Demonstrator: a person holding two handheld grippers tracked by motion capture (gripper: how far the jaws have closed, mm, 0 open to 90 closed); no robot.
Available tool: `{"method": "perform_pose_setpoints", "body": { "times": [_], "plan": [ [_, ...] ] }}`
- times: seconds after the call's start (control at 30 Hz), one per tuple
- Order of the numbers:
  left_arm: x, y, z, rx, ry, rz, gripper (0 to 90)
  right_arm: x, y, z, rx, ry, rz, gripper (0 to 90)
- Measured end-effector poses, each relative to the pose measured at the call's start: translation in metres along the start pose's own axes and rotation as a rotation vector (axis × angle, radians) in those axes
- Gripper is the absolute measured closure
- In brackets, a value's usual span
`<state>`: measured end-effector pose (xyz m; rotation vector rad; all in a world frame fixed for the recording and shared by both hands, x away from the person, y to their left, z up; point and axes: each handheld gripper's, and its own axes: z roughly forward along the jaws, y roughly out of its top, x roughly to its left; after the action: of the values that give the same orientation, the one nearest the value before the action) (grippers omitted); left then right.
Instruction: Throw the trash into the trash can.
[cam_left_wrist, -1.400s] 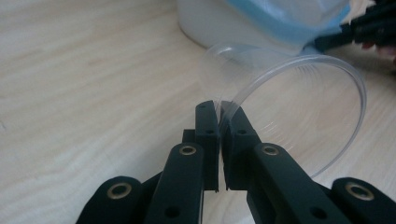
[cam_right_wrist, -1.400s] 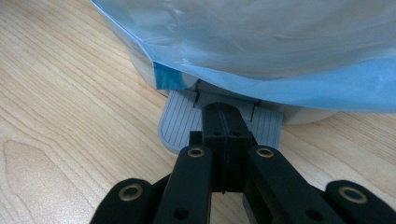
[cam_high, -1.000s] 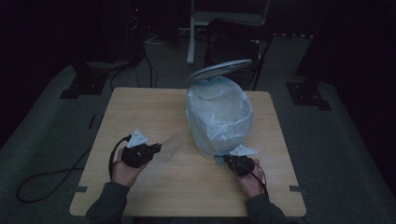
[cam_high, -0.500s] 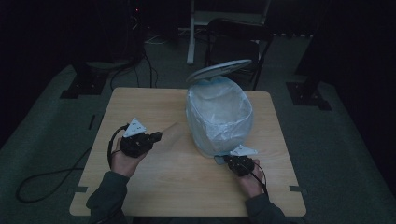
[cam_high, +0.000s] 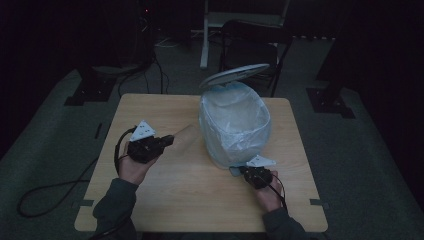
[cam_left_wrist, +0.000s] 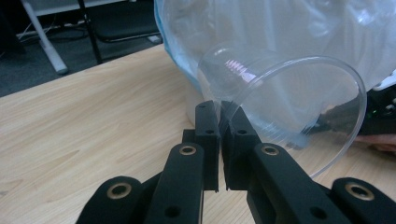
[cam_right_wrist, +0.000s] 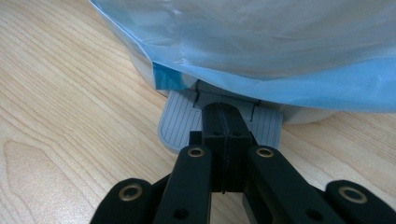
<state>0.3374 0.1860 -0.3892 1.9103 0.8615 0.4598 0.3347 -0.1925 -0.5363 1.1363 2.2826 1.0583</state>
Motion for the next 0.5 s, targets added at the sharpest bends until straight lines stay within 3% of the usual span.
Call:
{"method": "perform_pose_setpoints", "body": {
  "times": [0.2,0.5],
  "plan": [
    [0.001,0.007,-0.003,-0.023,-0.035,0.004,87.0,0.0,0.0,0.0,0.002,0.0,-0.004,90.0],
    [0.001,0.023,-0.012,-0.057,-0.043,0.019,87.0,0.0,0.0,0.0,0.002,-0.002,-0.002,90.0]
  ]
}}
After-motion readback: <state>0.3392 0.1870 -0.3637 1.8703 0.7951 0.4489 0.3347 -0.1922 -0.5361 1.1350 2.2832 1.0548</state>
